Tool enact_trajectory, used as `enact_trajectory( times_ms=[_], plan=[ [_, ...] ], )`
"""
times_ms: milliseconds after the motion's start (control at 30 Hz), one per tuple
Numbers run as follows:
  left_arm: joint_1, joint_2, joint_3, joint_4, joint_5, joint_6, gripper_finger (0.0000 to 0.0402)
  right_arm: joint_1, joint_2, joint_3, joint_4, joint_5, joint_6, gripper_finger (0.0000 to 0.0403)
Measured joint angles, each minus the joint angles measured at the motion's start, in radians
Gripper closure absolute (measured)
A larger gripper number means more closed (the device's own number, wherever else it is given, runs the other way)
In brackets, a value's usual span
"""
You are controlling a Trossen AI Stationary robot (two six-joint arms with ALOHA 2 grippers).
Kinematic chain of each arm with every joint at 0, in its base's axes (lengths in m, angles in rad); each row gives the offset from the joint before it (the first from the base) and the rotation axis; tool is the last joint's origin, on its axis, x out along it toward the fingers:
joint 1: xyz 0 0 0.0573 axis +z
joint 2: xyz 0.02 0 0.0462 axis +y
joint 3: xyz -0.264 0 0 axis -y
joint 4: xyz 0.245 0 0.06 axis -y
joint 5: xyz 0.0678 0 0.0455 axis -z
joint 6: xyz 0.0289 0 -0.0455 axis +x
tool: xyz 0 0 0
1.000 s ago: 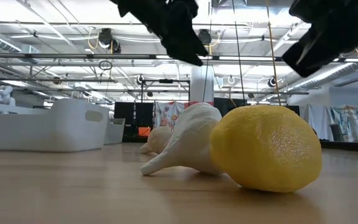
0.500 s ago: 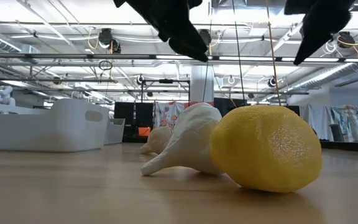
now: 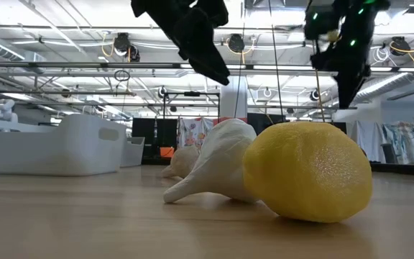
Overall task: Sort produce into baskets
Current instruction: Put the red tomato into the gray bin
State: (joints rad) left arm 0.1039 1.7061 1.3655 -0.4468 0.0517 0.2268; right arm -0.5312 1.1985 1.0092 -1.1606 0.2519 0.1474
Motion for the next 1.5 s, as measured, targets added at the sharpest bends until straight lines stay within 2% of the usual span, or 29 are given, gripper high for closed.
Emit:
enact_trajectory(
  times_ms=[200,433,600,733,900,1000,1167,1367,1500],
  plan=[
    [0.002,0.000,0.000,-0.028,0.001,0.003,0.0032,-0.075,0.127,0.000,0.005,0.037,-0.035,0.0246],
    [0.002,0.000,0.000,-0.038,0.001,0.025,0.0032,-0.098,0.237,0.007,-0.014,0.034,-0.054,0.0194],
    [0.002,-0.001,0.000,-0.038,0.001,0.045,0.0032,-0.124,0.355,0.087,-0.146,0.043,-0.038,0.0145],
    [0.002,-0.001,0.000,-0.039,0.002,0.045,0.0032,-0.142,0.446,0.161,-0.210,0.120,-0.041,0.0112],
    [0.002,-0.001,0.000,-0.058,0.002,0.044,0.0032,-0.149,0.505,0.245,-0.311,0.101,-0.083,0.0089],
    [0.002,-0.002,-0.012,-0.049,0.002,0.043,0.0032,-0.159,0.495,0.264,-0.321,0.020,-0.128,0.0085],
    [0.006,-0.002,-0.046,-0.028,0.002,0.041,0.0032,-0.223,0.403,0.256,-0.250,-0.151,-0.197,0.0085],
    [0.022,-0.002,-0.063,-0.011,0.002,0.015,0.0032,-0.312,0.274,0.179,-0.116,-0.179,-0.173,0.0085],
    [0.021,-0.002,-0.063,-0.003,0.003,0.015,0.0032,-0.346,0.236,0.098,-0.029,-0.180,-0.166,0.0085]
  ],
)
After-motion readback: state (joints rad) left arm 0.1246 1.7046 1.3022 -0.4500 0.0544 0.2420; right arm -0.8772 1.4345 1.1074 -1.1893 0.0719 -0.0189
